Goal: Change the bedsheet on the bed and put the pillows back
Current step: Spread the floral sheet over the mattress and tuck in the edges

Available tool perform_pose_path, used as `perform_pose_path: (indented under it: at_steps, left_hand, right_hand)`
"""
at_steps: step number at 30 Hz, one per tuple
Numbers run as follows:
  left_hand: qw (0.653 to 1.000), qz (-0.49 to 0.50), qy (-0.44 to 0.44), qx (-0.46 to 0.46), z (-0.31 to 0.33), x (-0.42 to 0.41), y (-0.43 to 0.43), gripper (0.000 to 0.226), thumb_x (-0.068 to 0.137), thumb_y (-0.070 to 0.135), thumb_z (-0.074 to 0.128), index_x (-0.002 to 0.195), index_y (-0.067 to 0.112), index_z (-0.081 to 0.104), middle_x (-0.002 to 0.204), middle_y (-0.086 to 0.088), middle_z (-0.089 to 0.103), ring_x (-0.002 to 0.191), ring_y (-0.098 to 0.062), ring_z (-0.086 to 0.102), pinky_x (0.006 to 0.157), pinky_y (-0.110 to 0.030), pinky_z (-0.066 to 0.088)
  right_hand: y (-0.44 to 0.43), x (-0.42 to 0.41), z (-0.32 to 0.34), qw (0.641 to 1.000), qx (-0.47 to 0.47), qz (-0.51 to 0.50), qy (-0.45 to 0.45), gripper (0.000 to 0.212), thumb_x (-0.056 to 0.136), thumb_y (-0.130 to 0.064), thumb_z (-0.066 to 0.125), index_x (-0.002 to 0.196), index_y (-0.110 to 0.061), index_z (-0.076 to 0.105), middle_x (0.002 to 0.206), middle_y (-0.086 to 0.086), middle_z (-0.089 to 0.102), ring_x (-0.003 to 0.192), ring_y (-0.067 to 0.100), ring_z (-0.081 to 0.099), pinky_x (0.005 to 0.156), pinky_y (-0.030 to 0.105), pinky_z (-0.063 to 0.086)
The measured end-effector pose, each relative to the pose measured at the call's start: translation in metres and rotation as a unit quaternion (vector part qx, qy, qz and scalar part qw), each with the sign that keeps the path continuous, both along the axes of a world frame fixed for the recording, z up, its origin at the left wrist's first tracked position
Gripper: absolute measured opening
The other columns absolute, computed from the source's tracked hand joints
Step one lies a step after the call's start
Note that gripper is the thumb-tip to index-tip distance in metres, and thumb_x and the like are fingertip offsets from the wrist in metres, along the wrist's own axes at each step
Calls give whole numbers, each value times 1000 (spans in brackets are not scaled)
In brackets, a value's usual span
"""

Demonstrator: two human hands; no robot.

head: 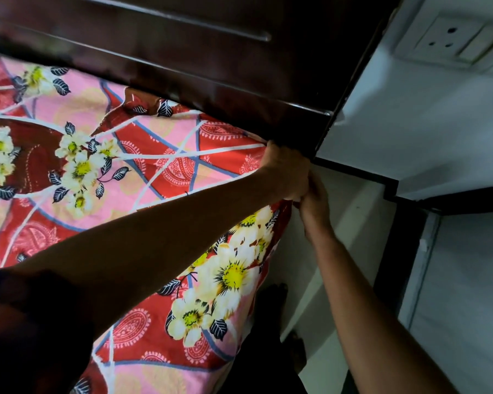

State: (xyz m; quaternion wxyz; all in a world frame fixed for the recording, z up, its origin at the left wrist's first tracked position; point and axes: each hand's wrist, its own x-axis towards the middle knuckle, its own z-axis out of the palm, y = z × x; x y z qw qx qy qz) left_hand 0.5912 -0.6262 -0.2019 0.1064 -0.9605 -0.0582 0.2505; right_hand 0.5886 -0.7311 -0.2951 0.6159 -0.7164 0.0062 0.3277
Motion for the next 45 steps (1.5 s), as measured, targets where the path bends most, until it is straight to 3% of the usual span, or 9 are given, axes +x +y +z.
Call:
perform_pose_path:
  at_steps: [7, 12, 18, 24, 28, 31, 33, 40, 45]
  left_hand:
    - [1000, 16, -6, -11, 3, -3, -7, 31, 92, 40, 48, 108, 20, 66, 114, -9, 67, 111, -33, 58, 97, -47, 38]
    - [967, 83, -215, -112, 6, -36, 1, 40, 90, 44, 50, 119, 21, 64, 122, -3, 65, 120, -27, 52, 107, -48, 33]
    - [947, 189, -233, -117, -2, -80, 4, 68, 93, 64, 36, 153, 31, 33, 163, -4, 25, 152, -30, 13, 119, -63, 5]
    - [958, 162, -209, -116, -8, -62, 4, 75, 87, 69, 40, 150, 27, 39, 154, -3, 41, 149, -28, 24, 118, -64, 8]
    - [895, 166, -329, -249, 4, -81, 19, 64, 94, 52, 52, 147, 17, 45, 152, -5, 47, 148, -25, 29, 119, -58, 20]
    - [850, 288, -383, -219, 15, -121, 30, 66, 97, 55, 44, 153, 21, 37, 161, -5, 31, 153, -23, 16, 123, -58, 8]
    - [845, 373, -349, -160, 12, -156, 38, 72, 96, 63, 34, 158, 29, 21, 167, 1, 11, 154, -20, 1, 123, -56, 0]
    - [854, 445, -250, -97, -17, -185, 37, 71, 95, 67, 12, 158, 39, -4, 167, 7, -11, 153, -19, -13, 120, -60, -4]
    - [872, 407, -248, -111, -11, -184, 13, 69, 101, 64, 14, 159, 33, -4, 167, 4, -11, 153, -20, -16, 121, -59, -6]
  right_hand:
    - [-49, -39, -5, 988, -111, 73, -79, 43, 92, 6, 53, 129, -11, 66, 130, 4, 66, 108, 9, 62, 92, 20, 48]
    - [-31, -34, -4, 936, -90, 215, -265, 34, 91, -8, 52, 119, 1, 69, 122, 19, 67, 102, 22, 64, 85, -8, 29]
    - [-36, -12, -19, 891, -104, 274, -348, 38, 98, -26, 50, 129, -13, 68, 144, 14, 54, 124, 27, 56, 104, 29, 43]
    - [-46, -18, -24, 871, -187, 363, -273, 56, 92, -20, 67, 145, -14, 50, 149, 14, 48, 126, 35, 55, 103, 33, 42]
    - [-43, -23, 4, 933, -243, 169, -206, 39, 96, -17, 60, 135, -18, 60, 134, 8, 60, 113, 24, 63, 94, 34, 51]
    - [-34, -34, 48, 929, -167, 25, -331, 27, 94, -8, 60, 119, -11, 68, 111, 8, 67, 94, 13, 58, 83, 18, 49]
    - [-22, -43, 72, 893, -111, 62, -431, 25, 93, -9, 60, 117, -9, 69, 111, 9, 65, 99, 17, 55, 85, 9, 37]
    - [53, -58, 90, 744, -136, 381, -533, 56, 102, -49, 31, 147, -22, 50, 155, 9, 45, 144, 29, 39, 119, 51, 26]
    - [47, -7, 65, 773, -253, 355, -461, 71, 98, -65, 29, 157, -25, 27, 161, 6, 33, 147, 28, 31, 119, 57, 22]
